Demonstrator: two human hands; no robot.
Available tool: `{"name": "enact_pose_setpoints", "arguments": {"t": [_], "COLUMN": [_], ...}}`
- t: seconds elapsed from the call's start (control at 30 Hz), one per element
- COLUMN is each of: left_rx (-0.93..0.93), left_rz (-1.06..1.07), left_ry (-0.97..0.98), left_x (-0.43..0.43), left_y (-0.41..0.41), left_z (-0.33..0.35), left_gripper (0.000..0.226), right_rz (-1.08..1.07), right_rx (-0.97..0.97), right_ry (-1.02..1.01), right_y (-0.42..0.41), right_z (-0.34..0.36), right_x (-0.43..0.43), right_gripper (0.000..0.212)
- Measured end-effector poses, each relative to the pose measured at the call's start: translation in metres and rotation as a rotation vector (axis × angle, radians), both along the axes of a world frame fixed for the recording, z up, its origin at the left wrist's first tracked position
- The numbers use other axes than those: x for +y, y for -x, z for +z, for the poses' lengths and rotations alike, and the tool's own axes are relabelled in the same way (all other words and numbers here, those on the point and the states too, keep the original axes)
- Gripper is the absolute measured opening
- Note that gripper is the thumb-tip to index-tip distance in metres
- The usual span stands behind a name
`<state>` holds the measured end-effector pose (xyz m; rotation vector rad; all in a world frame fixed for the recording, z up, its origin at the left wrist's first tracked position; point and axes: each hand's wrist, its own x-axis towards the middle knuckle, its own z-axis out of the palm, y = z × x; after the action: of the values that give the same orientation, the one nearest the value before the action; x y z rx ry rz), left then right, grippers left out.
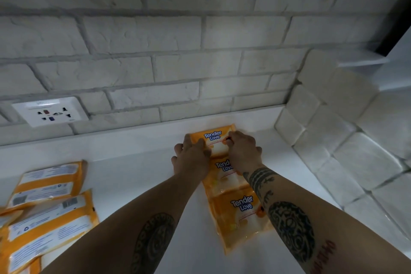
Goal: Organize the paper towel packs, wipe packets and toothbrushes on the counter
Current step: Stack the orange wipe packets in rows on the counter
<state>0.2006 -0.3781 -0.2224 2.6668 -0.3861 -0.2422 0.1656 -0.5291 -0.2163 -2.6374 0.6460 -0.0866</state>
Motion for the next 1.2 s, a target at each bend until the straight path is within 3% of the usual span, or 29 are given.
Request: {"name": "enact_pose_setpoints", "arguments": {"t": [0.17,0.27,0.4,0.67,0.93,1.07,1.2], "left_rx": [0.092,0.102,0.122,-0.051,0.141,-0.003,-0.142], "left_rz": [-0.062,-0.051,-0.021,0.126,0.141,0.104,0.044], "left_ry": [-0.057,-0.023,-0.032,-0.197,-0.328,-0.278,-0.199], "left_x": [0.013,0.037,0.078,0.224,0.359,0.385,0.397], "left_y": [-0.005,0.001,0.010,0.037,0.079,0.096,0.102], "left_z": [0.006,0.017,0.029,0.027,0.022,0.005,-0.006], "left_gripper": [0.052,0.051,0.048,0.035,0.066,0.045,0.028], "right_rz": [-0.007,-0.009,0.032,0.303,0.406,0.356,0.192], "right_rx": [0.109,0.072,-0.014,-0.100,0.084,0.218,0.099], "right_ry": [-0.061,-0.040,-0.072,-0.104,-0.249,-0.268,-0.399], "right_y": [0.003,0.011,0.021,0.045,0.065,0.063,0.059], "right_z": [0.011,0.023,0.036,0.038,0.023,-0.002,-0.026], "right_x": [0.004,0.016,0.046,0.176,0.314,0.352,0.372], "right_gripper": [0.048,0.054,0.047,0.042,0.042,0.048,0.047]}}
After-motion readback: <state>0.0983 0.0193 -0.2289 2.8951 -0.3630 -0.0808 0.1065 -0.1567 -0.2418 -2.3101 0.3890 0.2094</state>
